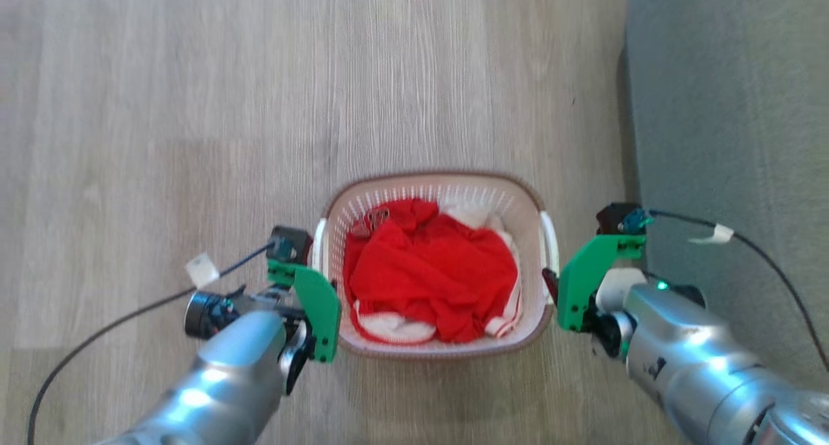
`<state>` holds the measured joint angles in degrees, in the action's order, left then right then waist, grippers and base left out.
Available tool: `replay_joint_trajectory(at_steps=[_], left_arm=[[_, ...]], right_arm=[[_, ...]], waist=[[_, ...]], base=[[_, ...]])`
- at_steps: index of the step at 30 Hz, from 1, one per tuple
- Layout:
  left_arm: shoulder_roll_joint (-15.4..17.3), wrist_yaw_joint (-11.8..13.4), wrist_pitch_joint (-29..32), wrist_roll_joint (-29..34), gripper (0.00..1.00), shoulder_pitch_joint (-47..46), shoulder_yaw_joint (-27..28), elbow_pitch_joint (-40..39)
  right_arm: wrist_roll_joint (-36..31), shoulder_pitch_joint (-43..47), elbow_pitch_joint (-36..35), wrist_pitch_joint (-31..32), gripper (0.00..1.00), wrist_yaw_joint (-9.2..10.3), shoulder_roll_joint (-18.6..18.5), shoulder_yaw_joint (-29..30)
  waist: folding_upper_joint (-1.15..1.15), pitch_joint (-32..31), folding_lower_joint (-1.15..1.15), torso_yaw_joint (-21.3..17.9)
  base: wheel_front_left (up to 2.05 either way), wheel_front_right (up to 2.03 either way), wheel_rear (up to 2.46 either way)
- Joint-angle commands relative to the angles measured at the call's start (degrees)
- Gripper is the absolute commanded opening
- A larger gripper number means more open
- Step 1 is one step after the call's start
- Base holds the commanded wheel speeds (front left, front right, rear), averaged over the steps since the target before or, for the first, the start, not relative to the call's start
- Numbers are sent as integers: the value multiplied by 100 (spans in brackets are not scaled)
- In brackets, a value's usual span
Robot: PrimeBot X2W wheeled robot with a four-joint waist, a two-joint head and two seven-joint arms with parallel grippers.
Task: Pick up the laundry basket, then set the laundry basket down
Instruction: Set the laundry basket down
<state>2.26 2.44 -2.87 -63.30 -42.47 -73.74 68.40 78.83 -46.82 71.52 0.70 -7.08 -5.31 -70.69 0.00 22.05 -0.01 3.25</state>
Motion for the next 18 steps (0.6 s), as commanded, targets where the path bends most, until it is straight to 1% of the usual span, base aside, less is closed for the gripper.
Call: replay_joint_trajectory(at_steps=[1,7,12,14,15,18], left_arm=[[62,-34,-187,-58,100,18,48,36],[62,-34,-739,-118,100,138,111,122],[62,17,-1105,-143,100,138,232,156],[62,97,-1176,-126,100,116,317,172],[62,97,-1176,-126,100,116,317,172],[193,361,-1208,123,100,-98,840,-293]], right_arm=[[37,231,-93,-148,100,-41,91,17],[178,378,-255,-632,100,-41,62,186],[243,438,-655,-1227,100,-41,-25,337],[222,434,-847,-1419,100,-41,-97,415],[222,434,-847,-1419,100,-41,-97,415],[27,340,-1204,-1561,100,-41,-287,772]], waist=[[0,-545,1,-13],[0,-1110,1,-24],[0,-1465,1,-21],[0,-1576,1,-17],[0,-1576,1,-17],[0,-1742,1,0]], base=[[0,0,0],[0,0,0],[0,0,0],[0,0,0],[0,0,0],[0,0,0]])
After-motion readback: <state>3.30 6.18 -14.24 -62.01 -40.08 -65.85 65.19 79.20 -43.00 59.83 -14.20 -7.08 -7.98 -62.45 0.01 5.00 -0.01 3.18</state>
